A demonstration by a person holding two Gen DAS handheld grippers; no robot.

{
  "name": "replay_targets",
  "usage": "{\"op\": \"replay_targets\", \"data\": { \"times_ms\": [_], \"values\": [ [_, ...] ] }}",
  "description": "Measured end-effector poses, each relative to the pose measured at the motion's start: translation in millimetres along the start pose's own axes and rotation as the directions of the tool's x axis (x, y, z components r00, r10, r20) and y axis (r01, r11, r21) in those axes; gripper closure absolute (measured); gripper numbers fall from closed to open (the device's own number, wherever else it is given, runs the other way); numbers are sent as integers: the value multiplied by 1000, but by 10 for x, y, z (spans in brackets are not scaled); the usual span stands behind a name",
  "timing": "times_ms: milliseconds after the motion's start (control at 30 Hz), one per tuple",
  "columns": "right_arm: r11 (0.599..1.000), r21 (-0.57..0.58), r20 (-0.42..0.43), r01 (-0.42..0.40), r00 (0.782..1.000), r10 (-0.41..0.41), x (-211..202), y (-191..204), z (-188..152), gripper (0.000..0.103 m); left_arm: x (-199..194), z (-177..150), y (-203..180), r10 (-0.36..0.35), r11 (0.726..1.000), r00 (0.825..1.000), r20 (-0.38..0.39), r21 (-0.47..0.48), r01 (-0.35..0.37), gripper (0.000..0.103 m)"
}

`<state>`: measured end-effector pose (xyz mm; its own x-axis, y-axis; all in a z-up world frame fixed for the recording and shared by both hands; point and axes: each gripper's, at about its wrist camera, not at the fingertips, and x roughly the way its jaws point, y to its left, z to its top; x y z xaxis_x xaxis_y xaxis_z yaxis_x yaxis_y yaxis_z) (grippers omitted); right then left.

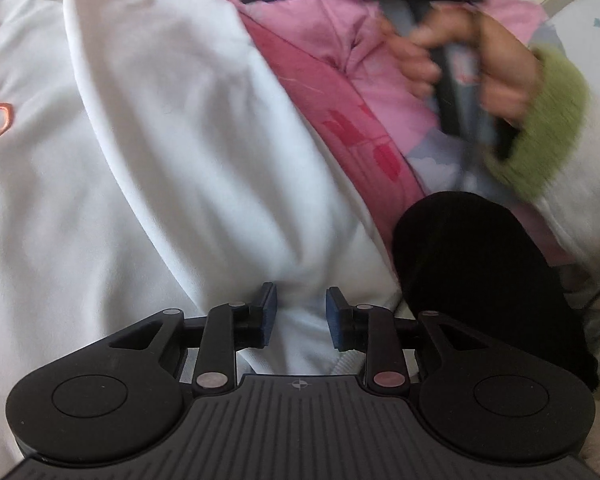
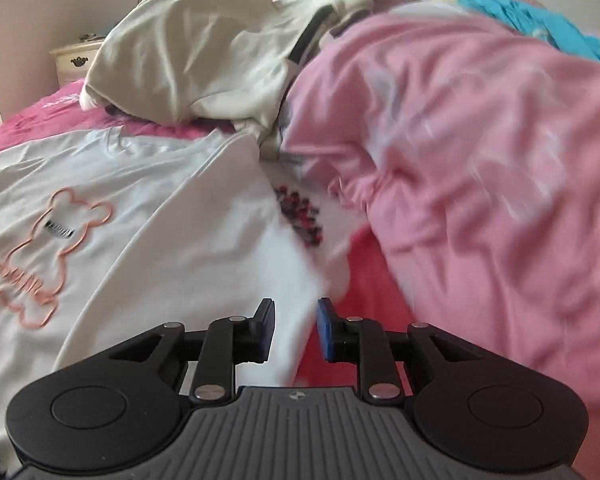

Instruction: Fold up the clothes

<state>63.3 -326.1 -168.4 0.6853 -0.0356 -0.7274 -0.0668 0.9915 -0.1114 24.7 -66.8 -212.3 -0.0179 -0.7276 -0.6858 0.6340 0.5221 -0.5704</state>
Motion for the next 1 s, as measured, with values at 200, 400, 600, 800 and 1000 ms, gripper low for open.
{"op": "replay_targets", "data": {
  "times_ms": [200, 400, 600, 800, 1000],
  "values": [
    [967, 23, -81, 254, 964, -252, 529, -231, -6, 86, -41, -52, 57, -38, 999, 999, 13, -4, 38, 76],
    [971, 31, -2, 235, 972, -235, 80, -157, 119, 86, -84, -49, 128, -91, 996, 996, 12, -23, 91, 76],
    [991, 50, -35, 125, 992, -123, 166, 13, 287, 86, -82, -22, 212, -133, 990, 991, 20, -35, 134, 74],
    [973, 225, -157, -56, 983, 93, 364, 109, 290, 74, -116, -33, 270, -165, 985, 986, 37, -37, 166, 73],
    [972, 232, -218, -32, 972, 84, 660, 182, 141, 79, -74, -40, 275, -180, 982, 983, 40, -43, 181, 73]
  ]
}}
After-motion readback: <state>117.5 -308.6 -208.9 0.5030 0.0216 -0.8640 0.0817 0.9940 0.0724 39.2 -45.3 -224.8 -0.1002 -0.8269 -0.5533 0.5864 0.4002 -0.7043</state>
